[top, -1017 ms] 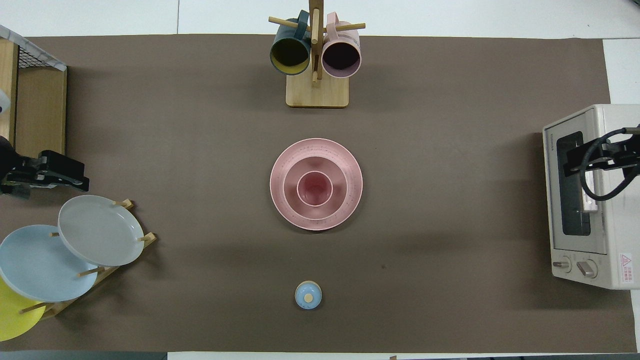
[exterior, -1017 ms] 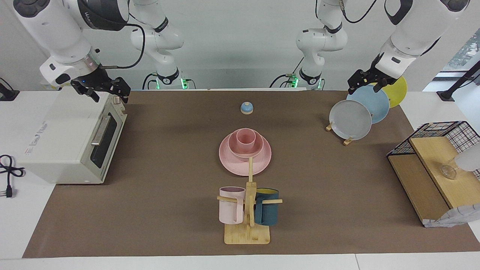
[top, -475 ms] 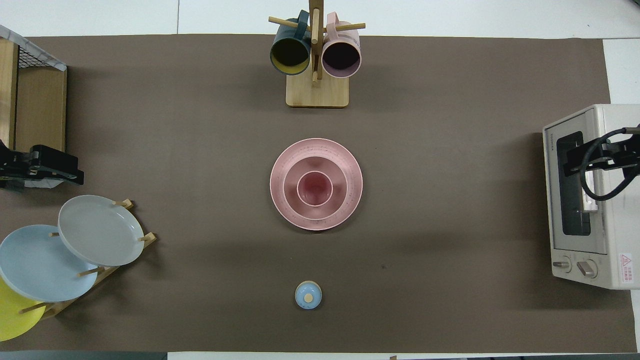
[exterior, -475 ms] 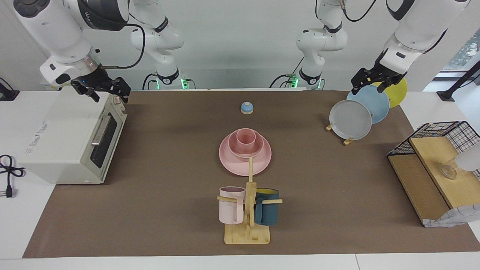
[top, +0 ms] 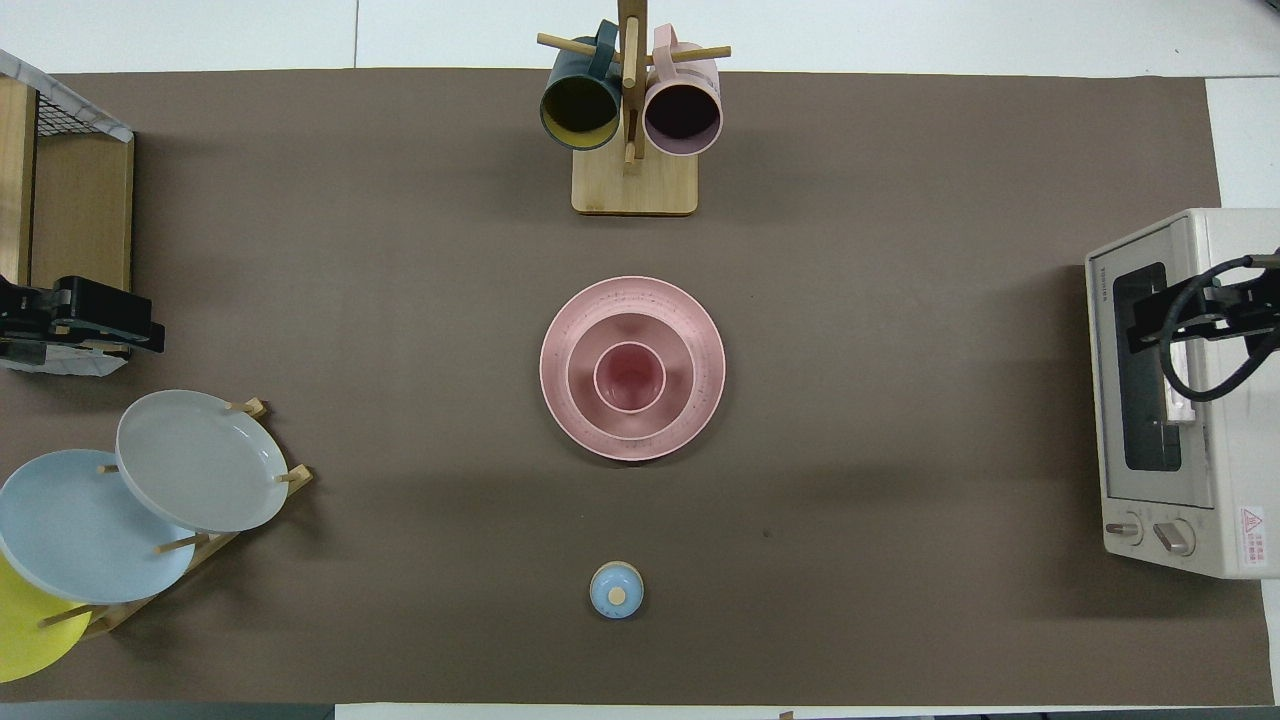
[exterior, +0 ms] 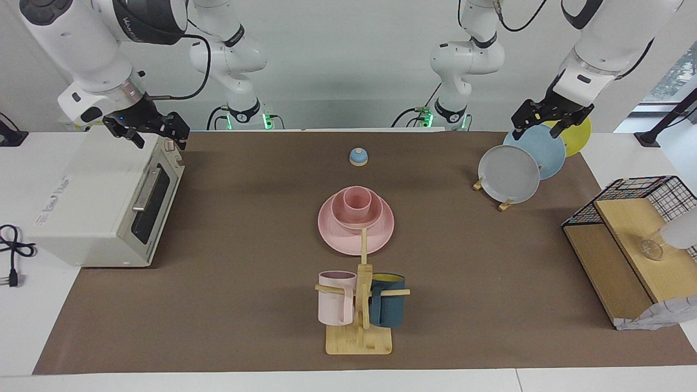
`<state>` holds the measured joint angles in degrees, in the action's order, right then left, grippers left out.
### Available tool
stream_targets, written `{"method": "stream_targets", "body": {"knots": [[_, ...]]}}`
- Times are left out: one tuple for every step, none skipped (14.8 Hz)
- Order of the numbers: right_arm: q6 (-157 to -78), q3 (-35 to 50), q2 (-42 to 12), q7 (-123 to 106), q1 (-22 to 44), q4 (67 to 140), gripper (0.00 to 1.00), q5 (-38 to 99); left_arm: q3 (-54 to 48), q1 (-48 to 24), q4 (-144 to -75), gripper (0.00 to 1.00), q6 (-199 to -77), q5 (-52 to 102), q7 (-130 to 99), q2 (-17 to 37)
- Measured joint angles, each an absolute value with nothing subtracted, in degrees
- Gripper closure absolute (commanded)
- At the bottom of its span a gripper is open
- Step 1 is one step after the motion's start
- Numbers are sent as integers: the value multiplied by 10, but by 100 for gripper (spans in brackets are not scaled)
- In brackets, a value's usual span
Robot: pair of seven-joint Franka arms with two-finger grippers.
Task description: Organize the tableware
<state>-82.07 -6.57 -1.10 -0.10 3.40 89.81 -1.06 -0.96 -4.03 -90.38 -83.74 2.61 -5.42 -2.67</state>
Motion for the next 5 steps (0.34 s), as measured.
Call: {"method": "stream_targets", "body": {"knots": [[-821,-66,-11,-1,34,898,0,-11,-10,-40,-904,0,-838,23,-54,-27],[-821,-66,-11,-1,34,898,0,-11,-11,-40,-904,0,-840,16,-52,-27],[-821,-66,-11,-1,34,898,0,-11,-11,-40,-904,0,-843,11,-49,-27],[-821,-66,-11,-1,34,898,0,-11,-11,-40,-904,0,-845,9,-47,-27],[-821,-66,-11,-1,34,898,0,-11,-11,-40,-904,0,-845,9,-46,-26]]}}
